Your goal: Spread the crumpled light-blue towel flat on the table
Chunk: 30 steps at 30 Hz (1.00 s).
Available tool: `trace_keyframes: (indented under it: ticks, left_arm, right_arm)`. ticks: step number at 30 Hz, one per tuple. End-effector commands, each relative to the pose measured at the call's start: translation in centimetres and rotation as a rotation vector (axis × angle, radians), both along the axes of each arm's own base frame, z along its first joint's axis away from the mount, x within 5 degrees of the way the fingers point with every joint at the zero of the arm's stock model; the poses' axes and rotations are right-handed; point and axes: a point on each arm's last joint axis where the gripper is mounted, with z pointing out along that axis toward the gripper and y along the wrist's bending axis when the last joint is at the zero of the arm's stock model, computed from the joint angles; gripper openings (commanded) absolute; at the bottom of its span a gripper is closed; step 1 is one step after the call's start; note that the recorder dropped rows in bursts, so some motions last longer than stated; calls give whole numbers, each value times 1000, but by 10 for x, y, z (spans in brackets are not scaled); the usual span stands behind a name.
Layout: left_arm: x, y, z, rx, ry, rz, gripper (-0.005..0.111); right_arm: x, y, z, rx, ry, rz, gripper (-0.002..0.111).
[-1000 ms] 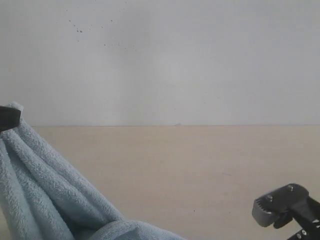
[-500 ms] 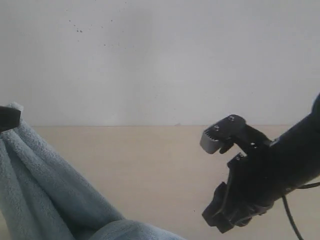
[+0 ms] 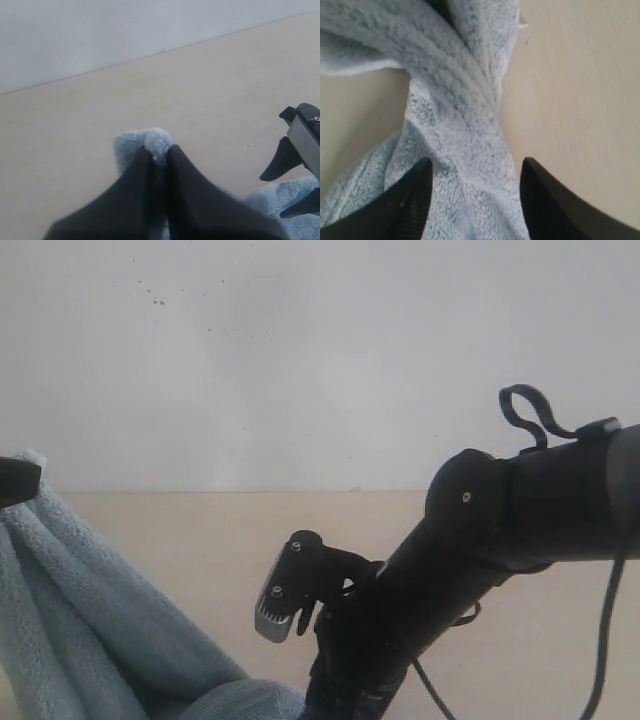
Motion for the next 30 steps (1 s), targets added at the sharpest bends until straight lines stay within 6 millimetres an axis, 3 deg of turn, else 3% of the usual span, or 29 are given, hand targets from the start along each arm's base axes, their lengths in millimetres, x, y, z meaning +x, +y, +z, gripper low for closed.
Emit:
trace_keyframes:
  ticks: [1, 9, 11, 13, 15, 16, 19, 23, 30]
  left_arm:
    - [-1, 0, -1, -5, 1, 1, 6]
    - [-1, 0, 0, -8, -10, 1, 6]
    - [-1, 0, 0, -8, -10, 1, 6]
    - [-1, 0, 0, -8, -10, 1, 6]
    - [-1, 0, 0, -6, -9, 0, 6]
    - [-1, 0, 0, -6, -9, 0, 6]
    - [-1, 0, 0, -6, -9, 0, 6]
    - [0, 0, 1, -9, -22, 0, 6]
    - [0, 0, 2, -14, -35, 1, 6]
  right_arm:
    - [7, 9, -2, -8, -65, 37, 57]
    - [13, 12, -23, -55, -91, 109, 54]
    - [14, 13, -28, -63, -96, 120, 43]
    - [15, 14, -29, -57, -104, 102, 22]
    - [14, 13, -22, -45, -109, 94, 3]
    - [13, 13, -15, -34, -111, 85, 0]
    - [8, 9, 10, 16, -116, 17, 7]
    - [-15, 3, 37, 49, -27, 9, 9]
    - [-83, -17, 36, 19, 47, 9, 9]
